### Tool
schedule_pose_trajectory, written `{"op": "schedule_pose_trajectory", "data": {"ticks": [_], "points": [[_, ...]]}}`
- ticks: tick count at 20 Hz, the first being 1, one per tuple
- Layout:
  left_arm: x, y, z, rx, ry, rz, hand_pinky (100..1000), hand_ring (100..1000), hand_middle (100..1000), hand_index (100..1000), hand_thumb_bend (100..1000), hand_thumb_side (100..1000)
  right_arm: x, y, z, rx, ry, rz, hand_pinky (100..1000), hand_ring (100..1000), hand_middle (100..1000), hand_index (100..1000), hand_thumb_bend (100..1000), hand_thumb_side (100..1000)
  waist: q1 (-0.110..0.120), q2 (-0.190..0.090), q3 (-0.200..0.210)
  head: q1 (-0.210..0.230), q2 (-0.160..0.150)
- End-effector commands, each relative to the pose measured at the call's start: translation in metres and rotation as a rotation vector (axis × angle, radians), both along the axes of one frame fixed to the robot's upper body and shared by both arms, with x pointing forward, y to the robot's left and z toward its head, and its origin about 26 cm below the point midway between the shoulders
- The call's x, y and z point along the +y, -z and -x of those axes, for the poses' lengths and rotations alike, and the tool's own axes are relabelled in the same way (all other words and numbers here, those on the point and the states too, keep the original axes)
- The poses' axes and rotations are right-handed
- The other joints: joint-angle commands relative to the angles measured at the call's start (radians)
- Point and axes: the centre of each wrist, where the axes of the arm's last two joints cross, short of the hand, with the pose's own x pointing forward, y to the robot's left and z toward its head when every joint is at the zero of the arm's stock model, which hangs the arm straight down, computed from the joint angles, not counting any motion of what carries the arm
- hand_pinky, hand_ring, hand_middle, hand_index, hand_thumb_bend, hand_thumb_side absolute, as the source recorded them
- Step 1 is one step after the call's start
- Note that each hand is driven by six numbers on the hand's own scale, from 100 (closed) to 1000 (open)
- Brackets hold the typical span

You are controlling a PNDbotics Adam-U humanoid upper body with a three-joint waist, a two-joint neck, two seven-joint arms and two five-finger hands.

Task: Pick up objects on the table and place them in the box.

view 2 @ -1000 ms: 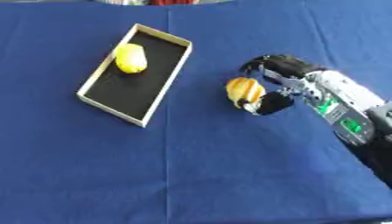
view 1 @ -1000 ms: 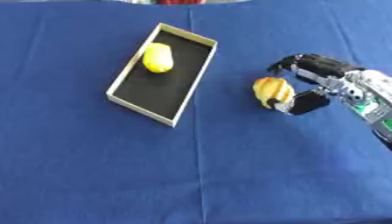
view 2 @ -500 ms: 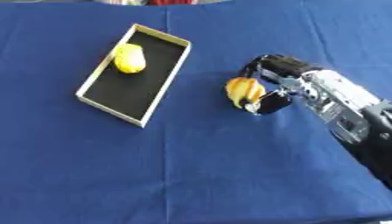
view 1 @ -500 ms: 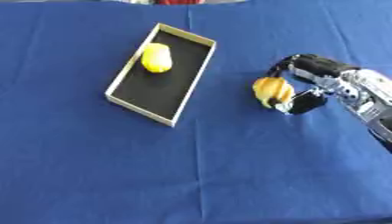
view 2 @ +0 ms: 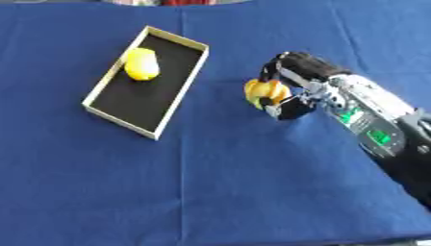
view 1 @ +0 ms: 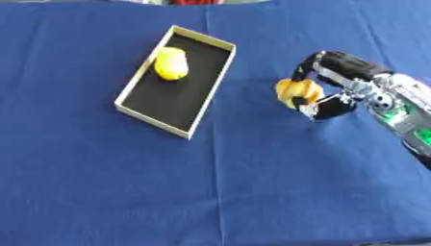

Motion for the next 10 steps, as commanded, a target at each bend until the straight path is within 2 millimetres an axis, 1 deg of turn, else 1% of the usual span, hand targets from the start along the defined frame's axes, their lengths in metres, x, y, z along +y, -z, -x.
{"op": "schedule_pose_trajectory", "data": {"ticks": [1, 7, 10], "points": [[0.001, -0.008, 0.003, -0.027, -0.001, -0.023, 1000, 856, 866, 946, 177, 958, 0.008, -0.035, 0.01, -0.096, -0.042, 0.006, 804, 762, 476, 553, 100, 130, 0.001, -0.022, -0.001, -0.005, -0.002], [0.001, -0.009, 0.002, -0.027, 0.004, -0.029, 1000, 857, 866, 946, 178, 959, 0.04, -0.08, 0.02, -0.175, -0.176, -0.009, 806, 760, 479, 556, 100, 129, 0.0, -0.027, -0.002, -0.008, -0.001], [0.0, -0.009, 0.002, -0.028, 0.01, -0.03, 1000, 857, 866, 946, 178, 959, 0.064, -0.096, 0.016, -0.178, -0.254, -0.017, 807, 760, 482, 557, 100, 131, 0.0, -0.031, 0.0, -0.013, 0.001]]}}
